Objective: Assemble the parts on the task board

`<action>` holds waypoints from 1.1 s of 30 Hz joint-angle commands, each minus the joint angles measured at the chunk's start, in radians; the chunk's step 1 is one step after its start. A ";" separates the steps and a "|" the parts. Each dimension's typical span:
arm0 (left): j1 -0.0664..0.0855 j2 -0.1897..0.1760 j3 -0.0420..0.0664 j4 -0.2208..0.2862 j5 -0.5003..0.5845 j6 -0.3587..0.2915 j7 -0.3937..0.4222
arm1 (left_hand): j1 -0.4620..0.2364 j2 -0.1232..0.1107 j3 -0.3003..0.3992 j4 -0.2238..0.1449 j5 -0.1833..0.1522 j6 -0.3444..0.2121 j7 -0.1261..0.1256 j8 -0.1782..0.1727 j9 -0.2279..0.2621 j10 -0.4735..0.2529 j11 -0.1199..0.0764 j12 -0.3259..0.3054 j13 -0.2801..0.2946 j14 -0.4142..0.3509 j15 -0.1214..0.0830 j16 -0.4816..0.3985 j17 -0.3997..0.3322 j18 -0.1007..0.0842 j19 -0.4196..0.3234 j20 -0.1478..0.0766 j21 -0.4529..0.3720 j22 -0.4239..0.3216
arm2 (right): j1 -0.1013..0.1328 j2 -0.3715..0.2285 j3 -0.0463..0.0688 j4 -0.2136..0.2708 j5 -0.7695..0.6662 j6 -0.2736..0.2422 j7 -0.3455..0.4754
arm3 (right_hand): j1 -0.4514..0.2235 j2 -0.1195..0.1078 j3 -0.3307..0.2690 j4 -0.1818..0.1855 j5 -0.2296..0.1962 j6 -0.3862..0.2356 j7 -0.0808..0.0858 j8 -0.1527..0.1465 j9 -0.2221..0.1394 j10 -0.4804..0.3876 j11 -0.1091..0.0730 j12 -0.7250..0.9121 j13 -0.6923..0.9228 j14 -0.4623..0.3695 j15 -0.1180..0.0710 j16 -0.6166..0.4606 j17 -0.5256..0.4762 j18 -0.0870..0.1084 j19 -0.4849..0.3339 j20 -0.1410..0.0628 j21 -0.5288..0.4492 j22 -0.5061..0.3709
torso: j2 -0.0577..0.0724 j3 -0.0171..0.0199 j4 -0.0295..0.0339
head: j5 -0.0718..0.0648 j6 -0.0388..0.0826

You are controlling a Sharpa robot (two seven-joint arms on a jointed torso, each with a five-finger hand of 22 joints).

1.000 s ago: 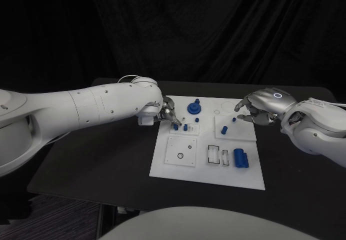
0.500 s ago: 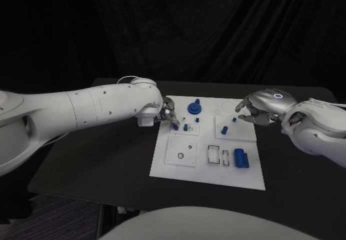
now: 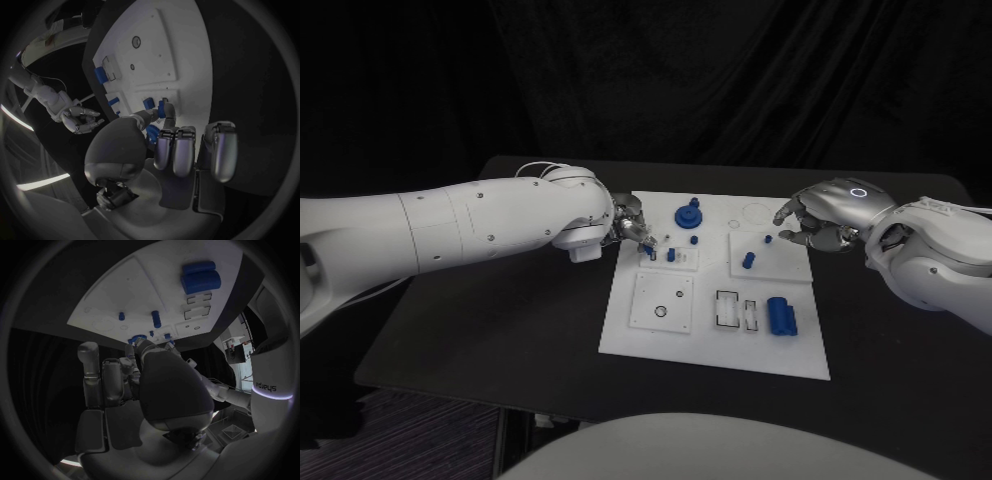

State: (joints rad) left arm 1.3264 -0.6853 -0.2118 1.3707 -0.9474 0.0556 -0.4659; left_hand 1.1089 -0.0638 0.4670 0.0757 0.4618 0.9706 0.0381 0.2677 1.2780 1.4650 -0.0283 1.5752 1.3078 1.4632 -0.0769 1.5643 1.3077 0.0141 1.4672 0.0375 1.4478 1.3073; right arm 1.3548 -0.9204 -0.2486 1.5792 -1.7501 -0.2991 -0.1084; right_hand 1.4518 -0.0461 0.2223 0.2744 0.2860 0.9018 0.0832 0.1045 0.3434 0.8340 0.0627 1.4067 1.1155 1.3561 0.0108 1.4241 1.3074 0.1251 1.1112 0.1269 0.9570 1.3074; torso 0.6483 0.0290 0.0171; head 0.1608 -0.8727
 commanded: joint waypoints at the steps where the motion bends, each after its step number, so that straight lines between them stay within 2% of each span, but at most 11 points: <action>1: -0.002 -0.020 0.001 0.032 0.003 -0.184 0.071 | -0.005 -0.010 0.026 -0.017 0.000 -0.001 -0.008 0.008 0.008 0.106 -0.009 -0.004 0.263 0.108 -0.007 0.006 0.263 0.019 0.030 -0.007 -0.005 0.219 | -0.003 -0.004 0.001 0.002 -0.003 0.012 -0.027 | 0.010 -0.001 0.006 -0.001 0.005 0.006 -0.002 0.001 -0.001 -0.007 0.000 -0.006 -0.001 -0.006 0.002 -0.006 0.042 0.013 -0.006 -0.003 -0.005 0.077 | 0.000 0.0000 0.0002 | -0.002 0.000; 5: -0.007 -0.051 0.001 0.070 0.003 -0.300 0.113 | -0.012 -0.010 0.040 -0.012 -0.031 -0.014 -0.006 0.018 0.025 0.106 -0.007 -0.004 0.263 0.108 -0.005 0.006 0.263 0.021 0.025 -0.007 -0.013 0.216 | -0.003 -0.007 0.001 0.003 -0.003 0.010 -0.029 | 0.010 -0.002 0.006 -0.001 0.005 0.006 -0.002 0.001 -0.001 -0.010 0.001 -0.007 -0.003 -0.006 0.002 -0.007 0.041 0.013 -0.008 -0.003 -0.007 0.076 | 0.000 0.0000 0.0001 | 0.000 0.000; 10: -0.031 -0.088 0.001 0.110 -0.007 -0.427 0.163 | -0.015 -0.008 0.045 0.000 -0.046 -0.027 -0.003 0.023 0.035 0.106 -0.004 -0.004 0.263 0.108 -0.003 0.006 0.263 0.023 0.020 -0.005 -0.022 0.214 | -0.004 -0.010 0.001 0.006 -0.003 0.006 -0.030 | 0.010 -0.003 0.006 -0.001 0.006 0.006 -0.002 0.000 -0.001 -0.013 0.001 -0.009 -0.005 -0.009 0.002 -0.008 0.039 0.014 -0.009 -0.003 -0.009 0.076 | 0.000 0.0003 0.0001 | 0.001 0.000; 14: -0.069 -0.110 0.001 0.132 -0.082 -0.530 0.195 | -0.024 -0.014 0.039 0.019 -0.064 -0.027 -0.002 0.034 0.045 0.106 -0.003 -0.004 0.263 0.108 -0.002 0.006 0.263 0.022 0.023 -0.004 -0.017 0.215 | -0.004 -0.014 0.001 0.008 -0.003 -0.003 -0.030 | 0.010 -0.003 0.006 -0.001 0.006 0.006 -0.002 0.000 -0.001 -0.013 0.001 -0.009 -0.005 -0.009 0.002 -0.008 0.039 0.014 -0.009 -0.003 -0.009 0.076 | 0.000 0.0004 -0.0003 | 0.001 0.000; 17: -0.106 -0.116 0.001 0.138 -0.116 -0.613 0.223 | -0.027 -0.020 0.032 0.030 -0.067 -0.019 -0.006 0.044 0.049 0.106 -0.006 -0.004 0.263 0.108 -0.004 0.006 0.263 0.020 0.029 -0.005 -0.008 0.218 | -0.004 -0.014 0.001 0.007 -0.002 -0.006 -0.031 | 0.010 -0.003 0.007 -0.001 0.006 0.006 -0.002 0.000 -0.002 -0.012 0.001 -0.009 -0.004 -0.009 0.003 -0.008 0.039 0.013 -0.008 -0.002 -0.008 0.076 | 0.000 0.0009 -0.0009 | 0.003 0.000; 20: -0.135 -0.112 0.001 0.132 -0.134 -0.683 0.251 | -0.023 -0.023 0.032 0.033 -0.062 -0.016 -0.009 0.049 0.050 0.106 -0.009 -0.004 0.263 0.108 -0.007 0.006 0.263 0.019 0.033 -0.007 -0.002 0.220 | -0.004 -0.015 0.001 0.009 0.004 -0.009 -0.031 | 0.010 -0.004 0.007 -0.001 0.007 0.006 -0.002 0.000 -0.002 -0.012 0.001 -0.009 -0.005 -0.009 0.003 -0.009 0.039 0.013 -0.008 -0.002 -0.009 0.076 | -0.001 0.0004 0.0022 | -0.004 0.000; 24: -0.163 -0.103 0.001 0.123 -0.144 -0.725 0.267 | -0.021 -0.024 0.032 0.035 -0.057 -0.014 -0.010 0.051 0.050 0.106 -0.011 -0.004 0.263 0.108 -0.009 0.006 0.263 0.018 0.035 -0.009 0.000 0.221 | -0.004 -0.019 0.001 0.012 0.009 -0.012 -0.031 | 0.011 -0.005 0.007 -0.002 0.009 0.007 -0.002 0.000 -0.002 -0.012 0.001 -0.010 -0.005 -0.008 0.003 -0.008 0.040 0.013 -0.008 -0.002 -0.009 0.076 | -0.002 0.0003 0.0022 | -0.008 0.000; 27: -0.175 -0.098 0.001 0.119 -0.146 -0.739 0.272 | -0.021 -0.026 0.031 0.037 -0.055 -0.013 -0.011 0.052 0.050 0.106 -0.011 -0.004 0.263 0.108 -0.010 0.006 0.263 0.018 0.036 -0.009 0.002 0.221 | -0.004 -0.021 0.001 0.013 0.010 -0.013 -0.031 | 0.011 -0.005 0.008 -0.002 0.010 0.007 -0.002 0.000 -0.002 -0.013 0.002 -0.010 -0.007 -0.008 0.003 -0.009 0.040 0.013 -0.008 -0.002 -0.010 0.076 | -0.002 0.0000 0.0022 | -0.006 0.000; 33: -0.189 -0.094 0.001 0.119 -0.149 -0.741 0.272 | -0.022 -0.026 0.031 0.040 -0.053 -0.011 -0.011 0.053 0.050 0.106 -0.012 -0.004 0.263 0.108 -0.011 0.006 0.263 0.018 0.037 -0.010 0.002 0.222 | -0.004 -0.022 0.001 0.014 0.011 -0.015 -0.031 | 0.011 -0.005 0.008 -0.002 0.010 0.007 -0.002 0.000 -0.002 -0.013 0.002 -0.010 -0.007 -0.008 0.003 -0.009 0.040 0.013 -0.008 -0.002 -0.010 0.076 | -0.001 0.0004 0.0022 | -0.007 0.000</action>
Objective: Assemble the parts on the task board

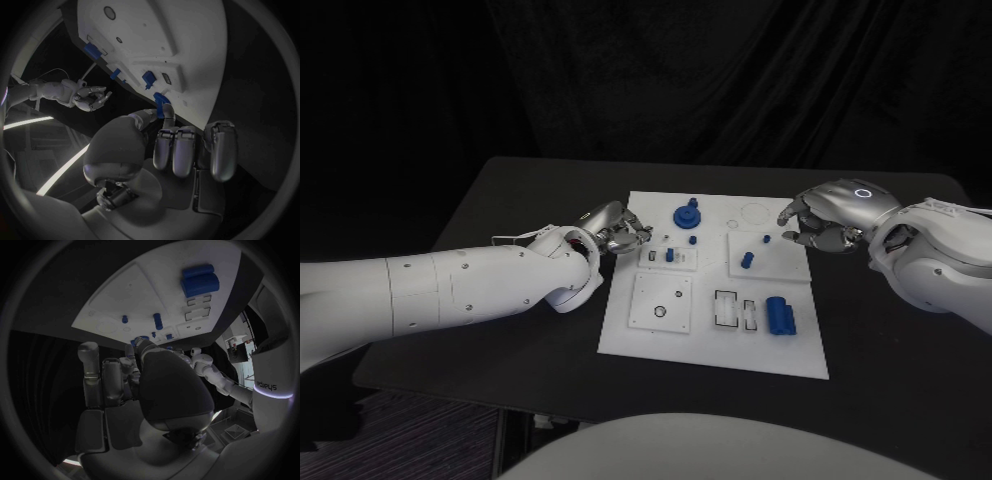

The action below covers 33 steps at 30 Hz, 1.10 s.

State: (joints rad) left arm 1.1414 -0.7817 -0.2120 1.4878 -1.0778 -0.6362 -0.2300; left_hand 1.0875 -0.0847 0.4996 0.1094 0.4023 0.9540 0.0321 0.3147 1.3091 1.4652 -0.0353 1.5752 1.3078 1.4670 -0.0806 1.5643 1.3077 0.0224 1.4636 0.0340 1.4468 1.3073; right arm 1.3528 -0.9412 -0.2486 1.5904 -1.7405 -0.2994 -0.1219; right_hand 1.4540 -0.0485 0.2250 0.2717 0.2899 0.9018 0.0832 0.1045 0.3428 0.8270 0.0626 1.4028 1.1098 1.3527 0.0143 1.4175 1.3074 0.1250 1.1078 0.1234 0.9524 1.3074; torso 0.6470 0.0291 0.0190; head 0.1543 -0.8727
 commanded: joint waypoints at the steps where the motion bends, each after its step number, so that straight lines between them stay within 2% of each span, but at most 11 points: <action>1: -0.005 0.002 0.001 0.002 -0.018 -0.046 0.035 | 0.000 -0.005 -0.002 0.006 0.006 0.005 -0.005 0.006 0.018 0.106 -0.005 -0.004 0.263 0.104 -0.007 0.006 0.263 0.009 0.040 -0.007 0.003 0.221 | -0.002 -0.001 0.001 0.003 0.002 -0.015 -0.018 | 0.009 -0.003 0.005 0.001 0.007 0.007 -0.002 0.000 -0.001 -0.006 0.002 -0.006 -0.001 -0.005 -0.001 -0.002 0.040 0.013 -0.005 0.001 -0.005 0.076 | 0.000 0.0003 0.0005 | -0.001 0.000; 15: -0.022 0.004 0.001 0.001 -0.019 0.054 -0.016 | -0.006 -0.006 -0.006 0.016 0.001 0.010 -0.006 0.009 0.017 0.106 -0.006 -0.004 0.263 0.104 -0.009 0.006 0.263 0.010 0.040 -0.009 0.002 0.221 | -0.002 0.003 0.001 0.002 0.019 -0.014 -0.016 | 0.010 -0.003 0.006 0.001 0.011 0.009 -0.001 0.000 -0.001 -0.004 0.002 -0.007 -0.001 -0.005 0.000 -0.002 0.039 0.014 -0.005 0.002 -0.007 0.076 | 0.000 0.0002 0.0001 | 0.002 0.000; 22: -0.033 0.012 0.001 -0.012 -0.019 0.064 -0.014 | -0.013 -0.006 -0.013 0.028 -0.007 0.012 -0.006 0.009 0.016 0.106 -0.007 -0.004 0.263 0.104 -0.009 0.006 0.263 0.010 0.041 -0.010 0.001 0.221 | -0.002 0.004 0.001 0.001 0.027 -0.014 -0.015 | 0.010 -0.003 0.007 0.001 0.012 0.010 0.000 0.000 -0.001 -0.004 0.002 -0.007 -0.001 -0.005 0.000 -0.002 0.039 0.014 -0.006 0.002 -0.008 0.075 | 0.000 0.0005 -0.0001 | 0.003 0.000; 33: -0.042 0.030 0.001 -0.030 -0.019 0.076 -0.007 | -0.019 -0.005 -0.021 0.041 -0.019 0.013 -0.007 0.010 0.015 0.106 -0.007 -0.004 0.263 0.104 -0.010 0.006 0.263 0.010 0.041 -0.011 0.001 0.221 | -0.002 0.006 0.001 0.000 0.029 -0.012 -0.014 | 0.010 -0.003 0.008 0.001 0.014 0.010 0.000 0.000 -0.002 -0.006 0.002 -0.008 -0.003 -0.005 0.000 -0.002 0.039 0.014 -0.006 0.002 -0.009 0.075 | 0.000 0.0003 0.0002 | 0.004 0.000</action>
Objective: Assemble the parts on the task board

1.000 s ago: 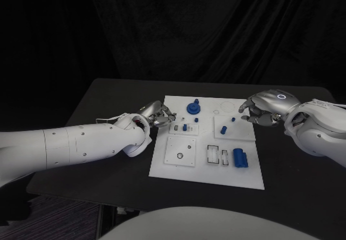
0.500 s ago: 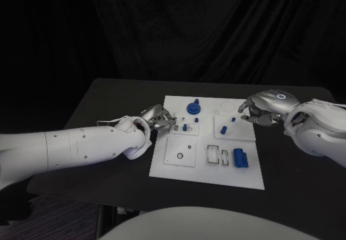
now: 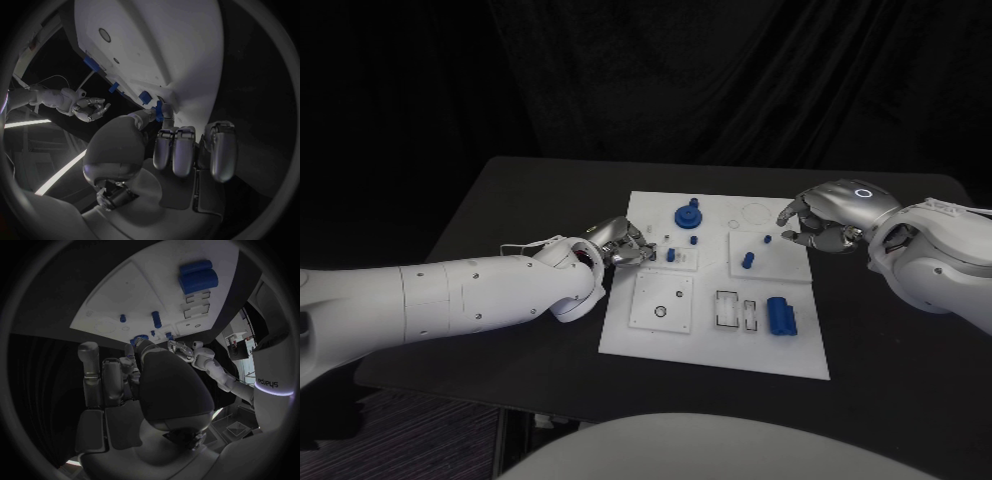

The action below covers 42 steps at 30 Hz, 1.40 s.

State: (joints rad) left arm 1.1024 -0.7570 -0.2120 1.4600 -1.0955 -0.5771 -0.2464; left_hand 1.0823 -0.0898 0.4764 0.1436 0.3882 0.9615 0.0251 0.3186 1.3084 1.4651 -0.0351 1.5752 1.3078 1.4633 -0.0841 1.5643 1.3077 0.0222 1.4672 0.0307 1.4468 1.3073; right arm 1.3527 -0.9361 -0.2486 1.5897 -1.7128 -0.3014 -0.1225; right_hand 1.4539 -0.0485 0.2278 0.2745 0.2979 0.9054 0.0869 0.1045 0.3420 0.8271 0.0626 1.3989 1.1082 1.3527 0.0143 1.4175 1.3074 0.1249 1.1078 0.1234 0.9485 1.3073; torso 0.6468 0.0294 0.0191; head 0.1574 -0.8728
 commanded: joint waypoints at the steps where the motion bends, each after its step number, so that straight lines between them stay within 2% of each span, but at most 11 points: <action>1: -0.005 0.008 0.001 -0.005 -0.001 0.018 0.011 | -0.014 0.000 0.002 0.008 -0.007 0.006 0.000 0.007 0.015 0.106 -0.007 -0.004 0.263 0.107 -0.006 0.007 0.263 0.010 0.037 -0.007 0.000 0.220 | -0.002 0.001 0.001 0.001 0.002 -0.010 -0.013 | 0.010 -0.003 0.005 -0.001 0.006 0.007 -0.003 0.000 -0.001 -0.006 0.002 -0.004 -0.001 -0.005 0.000 -0.002 0.039 0.014 -0.006 0.002 -0.005 0.076 | 0.000 0.0001 0.0002 | 0.000 0.000; 6: -0.009 0.013 0.001 -0.013 -0.001 0.020 0.013 | -0.014 0.002 -0.001 0.012 -0.016 0.005 0.000 0.007 0.015 0.106 -0.008 -0.004 0.263 0.107 -0.006 0.007 0.263 0.011 0.036 -0.008 -0.001 0.220 | -0.002 0.000 0.001 0.002 0.002 -0.008 -0.013 | 0.010 -0.003 0.005 -0.001 0.006 0.007 -0.003 0.000 -0.001 -0.006 0.002 -0.004 -0.001 -0.005 0.000 -0.002 0.039 0.014 -0.006 0.002 -0.005 0.076 | 0.000 0.0000 0.0002 | -0.001 0.000; 12: -0.011 0.017 0.001 -0.017 -0.001 0.023 0.014 | -0.013 0.007 -0.016 0.030 -0.062 0.004 0.001 0.006 0.014 0.106 -0.007 -0.004 0.263 0.107 -0.006 0.007 0.263 0.010 0.037 -0.008 -0.001 0.220 | -0.002 -0.001 0.001 0.002 0.002 -0.007 -0.013 | 0.010 -0.003 0.006 -0.001 0.008 0.008 -0.003 0.000 -0.001 -0.004 0.002 -0.004 -0.001 -0.005 0.000 -0.003 0.039 0.014 -0.006 0.002 -0.006 0.076 | 0.001 -0.0001 0.0004 | 0.000 0.000; 16: -0.012 0.019 0.001 -0.020 -0.001 0.033 0.014 | -0.017 0.005 -0.024 0.039 -0.074 0.002 0.002 0.005 0.012 0.106 -0.006 -0.004 0.263 0.107 -0.006 0.007 0.263 0.011 0.036 -0.008 -0.003 0.220 | -0.002 -0.002 0.001 0.003 0.002 -0.005 -0.014 | 0.010 -0.003 0.006 -0.001 0.008 0.008 -0.003 0.000 -0.001 -0.004 0.002 -0.004 -0.001 -0.005 0.000 -0.003 0.039 0.014 -0.006 0.002 -0.006 0.076 | 0.000 0.0000 0.0001 | 0.001 0.000; 22: -0.012 0.018 0.001 -0.023 -0.001 0.051 0.010 | -0.035 -0.004 -0.063 0.073 -0.099 0.000 0.007 -0.003 0.005 0.106 -0.002 -0.004 0.263 0.107 -0.003 0.007 0.263 0.011 0.035 -0.005 -0.007 0.219 | -0.002 -0.003 0.001 0.003 0.002 -0.004 -0.014 | 0.010 -0.003 0.006 -0.001 0.008 0.008 -0.003 0.000 -0.001 -0.004 0.002 -0.004 -0.001 -0.005 0.000 -0.003 0.039 0.014 -0.006 0.002 -0.006 0.076 | 0.001 0.0000 0.0002 | 0.001 0.000; 31: -0.012 0.016 0.001 -0.026 -0.001 0.065 0.013 | -0.052 -0.015 -0.119 0.114 -0.118 0.006 0.011 -0.015 -0.006 0.106 0.002 -0.004 0.263 0.107 0.001 0.007 0.263 0.012 0.033 -0.001 -0.010 0.218 | -0.002 -0.003 0.001 0.002 0.002 -0.001 -0.016 | 0.011 -0.003 0.006 -0.001 0.010 0.009 -0.002 0.000 -0.001 -0.003 0.002 -0.004 -0.001 -0.004 0.000 -0.002 0.040 0.014 -0.006 0.002 -0.007 0.076 | 0.001 -0.0001 0.0002 | 0.001 0.000; 35: -0.013 0.014 0.001 -0.028 -0.001 0.064 0.021 | -0.068 -0.014 -0.154 0.141 -0.145 0.012 0.014 -0.022 -0.012 0.106 0.004 -0.004 0.263 0.107 0.003 0.007 0.263 0.012 0.032 0.001 -0.012 0.217 | -0.002 -0.002 0.001 0.002 0.002 0.001 -0.017 | 0.011 -0.003 0.006 -0.001 0.010 0.009 -0.002 0.000 -0.001 -0.003 0.002 -0.004 -0.001 -0.004 0.000 -0.002 0.040 0.014 -0.006 0.002 -0.007 0.076 | 0.000 -0.0001 0.0001 | 0.000 0.000; 38: -0.013 0.012 0.001 -0.029 -0.001 0.062 0.026 | -0.083 -0.008 -0.174 0.147 -0.154 0.015 0.014 -0.025 -0.014 0.106 0.005 -0.004 0.263 0.107 0.004 0.007 0.263 0.012 0.032 0.002 -0.013 0.217 | -0.002 -0.002 0.001 0.002 0.002 0.002 -0.017 | 0.011 -0.003 0.006 -0.001 0.010 0.009 -0.002 0.000 -0.001 -0.003 0.002 -0.004 -0.001 -0.004 0.000 -0.002 0.040 0.014 -0.006 0.002 -0.007 0.076 | 0.000 -0.0003 -0.0002 | 0.000 0.000; 40: -0.013 0.011 0.001 -0.029 -0.001 0.062 0.028 | -0.131 0.013 -0.209 0.149 -0.157 0.018 0.014 -0.030 -0.018 0.106 0.006 -0.004 0.263 0.107 0.006 0.007 0.263 0.013 0.032 0.003 -0.013 0.217 | -0.003 -0.002 0.001 0.001 0.002 0.002 -0.018 | 0.011 -0.003 0.006 -0.001 0.010 0.009 -0.002 0.000 -0.001 -0.003 0.002 -0.004 -0.001 -0.004 0.000 -0.002 0.040 0.014 -0.006 0.002 -0.007 0.076 | 0.000 0.0002 0.0000 | 0.001 0.000; 42: -0.013 0.010 0.001 -0.029 -0.001 0.063 0.030 | -0.193 0.037 -0.256 0.150 -0.179 0.021 0.015 -0.035 -0.019 0.106 0.006 -0.004 0.263 0.107 0.005 0.007 0.263 0.012 0.032 0.004 -0.013 0.217 | -0.003 -0.002 0.001 0.001 0.002 0.002 -0.018 | 0.011 -0.003 0.007 -0.002 0.011 0.009 -0.002 0.000 -0.001 -0.001 0.002 -0.004 0.000 -0.004 0.000 -0.002 0.040 0.014 -0.005 0.002 -0.007 0.076 | 0.000 -0.0001 0.0000 | 0.001 0.000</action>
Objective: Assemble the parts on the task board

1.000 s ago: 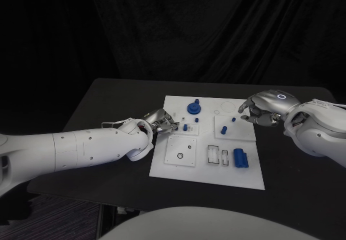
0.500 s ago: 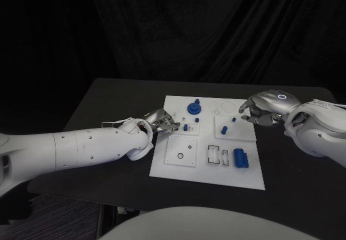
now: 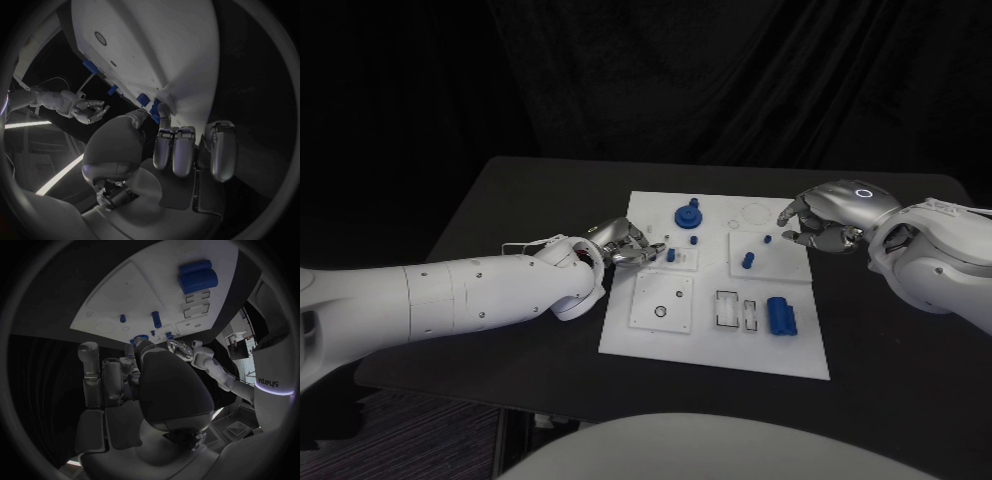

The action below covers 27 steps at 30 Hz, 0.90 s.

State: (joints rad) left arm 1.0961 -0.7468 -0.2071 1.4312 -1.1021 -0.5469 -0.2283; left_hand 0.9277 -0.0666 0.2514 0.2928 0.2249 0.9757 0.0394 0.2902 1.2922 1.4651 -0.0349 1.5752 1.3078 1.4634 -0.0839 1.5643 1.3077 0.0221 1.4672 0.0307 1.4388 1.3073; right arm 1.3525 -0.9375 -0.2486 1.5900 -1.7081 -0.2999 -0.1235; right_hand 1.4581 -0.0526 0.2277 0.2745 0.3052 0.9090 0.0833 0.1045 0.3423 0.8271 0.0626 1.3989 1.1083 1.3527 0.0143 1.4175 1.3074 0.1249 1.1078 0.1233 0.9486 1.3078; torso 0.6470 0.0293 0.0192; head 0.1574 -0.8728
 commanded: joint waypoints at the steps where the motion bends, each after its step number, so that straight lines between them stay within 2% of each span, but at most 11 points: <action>1: -0.006 -0.001 -0.004 -0.001 0.005 0.034 0.011 | -0.047 0.019 -0.039 0.001 -0.019 0.007 0.000 -0.007 -0.002 0.106 0.006 -0.004 0.263 0.107 0.005 0.007 0.263 0.013 0.032 0.003 -0.005 0.217 | -0.003 -0.001 0.001 0.001 -0.003 0.001 -0.018 | 0.007 0.001 0.007 -0.001 0.004 0.006 0.002 0.000 -0.001 -0.001 0.002 -0.004 0.000 -0.004 0.000 -0.002 0.040 0.014 -0.005 0.002 -0.007 0.075 | 0.000 -0.0001 -0.0001 | 0.001 0.000; 11: -0.007 -0.002 -0.004 -0.003 0.005 0.046 0.007 | -0.092 0.055 -0.096 0.002 -0.047 0.010 0.000 -0.005 0.008 0.106 0.006 -0.004 0.263 0.107 0.005 0.007 0.263 0.013 0.031 0.003 -0.008 0.217 | -0.005 -0.001 0.001 0.001 -0.003 0.004 -0.020 | 0.007 0.001 0.007 -0.001 0.004 0.006 0.002 0.000 -0.001 -0.001 0.002 -0.004 0.000 -0.004 0.000 -0.002 0.040 0.014 -0.005 0.002 -0.007 0.075 | 0.000 0.0000 0.0003 | 0.001 0.000; 14: -0.007 -0.002 -0.004 -0.005 0.005 0.050 0.008 | -0.117 0.085 -0.124 0.002 -0.038 0.012 -0.001 0.004 0.025 0.106 0.005 -0.004 0.263 0.107 0.005 0.007 0.263 0.013 0.031 0.003 -0.008 0.217 | -0.006 -0.001 0.001 0.001 -0.003 0.005 -0.021 | 0.007 0.001 0.008 -0.002 0.005 0.006 0.002 0.000 -0.001 0.000 0.002 -0.004 0.000 -0.004 0.000 -0.002 0.040 0.014 -0.006 0.002 -0.008 0.075 | 0.000 0.0001 0.0000 | 0.000 0.000; 16: -0.007 -0.003 -0.004 -0.007 0.005 0.050 0.011 | -0.124 0.097 -0.134 0.002 -0.033 0.012 -0.001 0.007 0.031 0.106 0.005 -0.004 0.263 0.107 0.005 0.007 0.263 0.013 0.031 0.003 -0.008 0.217 | -0.006 -0.002 0.001 0.001 -0.003 0.005 -0.022 | 0.007 0.001 0.008 -0.002 0.005 0.006 0.002 0.000 -0.001 0.000 0.002 -0.004 0.000 -0.004 0.000 -0.002 0.040 0.014 -0.006 0.002 -0.008 0.075 | 0.000 0.0000 -0.0001 | -0.001 0.000; 17: -0.007 -0.003 -0.004 -0.007 0.005 0.048 0.014 | -0.129 0.111 -0.143 0.002 -0.026 0.013 -0.002 0.013 0.038 0.106 0.004 -0.004 0.263 0.107 0.004 0.007 0.263 0.013 0.032 0.002 -0.006 0.217 | -0.006 -0.002 0.001 0.001 -0.003 0.005 -0.022 | 0.007 0.001 0.008 -0.002 0.005 0.006 0.002 0.000 -0.001 0.000 0.002 -0.004 0.000 -0.004 0.000 -0.002 0.040 0.014 -0.006 0.002 -0.008 0.075 | 0.000 0.0001 -0.0001 | -0.001 0.000; 22: -0.007 -0.005 -0.004 -0.010 0.005 0.034 0.031 | -0.131 0.144 -0.160 0.002 -0.005 0.019 -0.007 0.029 0.043 0.106 0.000 -0.004 0.263 0.107 0.001 0.007 0.263 0.012 0.035 0.000 -0.001 0.219 | -0.006 -0.002 0.001 0.002 -0.003 0.005 -0.024 | 0.008 0.002 0.009 -0.002 0.006 0.007 0.003 0.001 -0.001 0.001 0.002 -0.004 0.000 -0.003 0.000 -0.001 0.040 0.014 -0.005 0.002 -0.007 0.075 | 0.000 0.0001 -0.0001 | -0.003 0.000; 27: -0.008 -0.006 -0.004 -0.011 0.006 0.031 0.042 | -0.144 0.181 -0.181 0.002 -0.002 0.021 -0.009 0.043 0.043 0.106 -0.002 -0.004 0.263 0.107 -0.001 0.007 0.263 0.011 0.036 -0.002 0.000 0.219 | -0.006 -0.001 0.001 0.001 -0.003 0.006 -0.026 | 0.010 0.004 0.011 -0.002 0.007 0.009 0.003 0.001 -0.001 0.002 0.002 -0.004 0.000 -0.003 0.000 -0.001 0.040 0.014 -0.005 0.002 -0.009 0.075 | 0.000 0.0000 0.0002 | -0.001 0.000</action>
State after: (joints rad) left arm 1.0946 -0.7518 -0.2078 1.4217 -1.1029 -0.5333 -0.1998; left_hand 0.7841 0.1071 0.0757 0.2948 0.2165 0.9918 0.0302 0.3303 1.3081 1.4651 -0.0349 1.5753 1.3078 1.4634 -0.0839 1.5643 1.3077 0.0221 1.4672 0.0307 1.4351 1.3073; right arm 1.3488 -0.9383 -0.2486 1.5902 -1.7079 -0.2977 -0.1292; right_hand 1.4584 -0.0523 0.2337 0.2743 0.3091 0.9126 0.0869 0.1045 0.3423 0.8271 0.0626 1.3989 1.1083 1.3527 0.0144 1.4175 1.3074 0.1249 1.1078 0.1233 0.9435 1.3076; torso 0.6471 0.0293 0.0191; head 0.1555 -0.8728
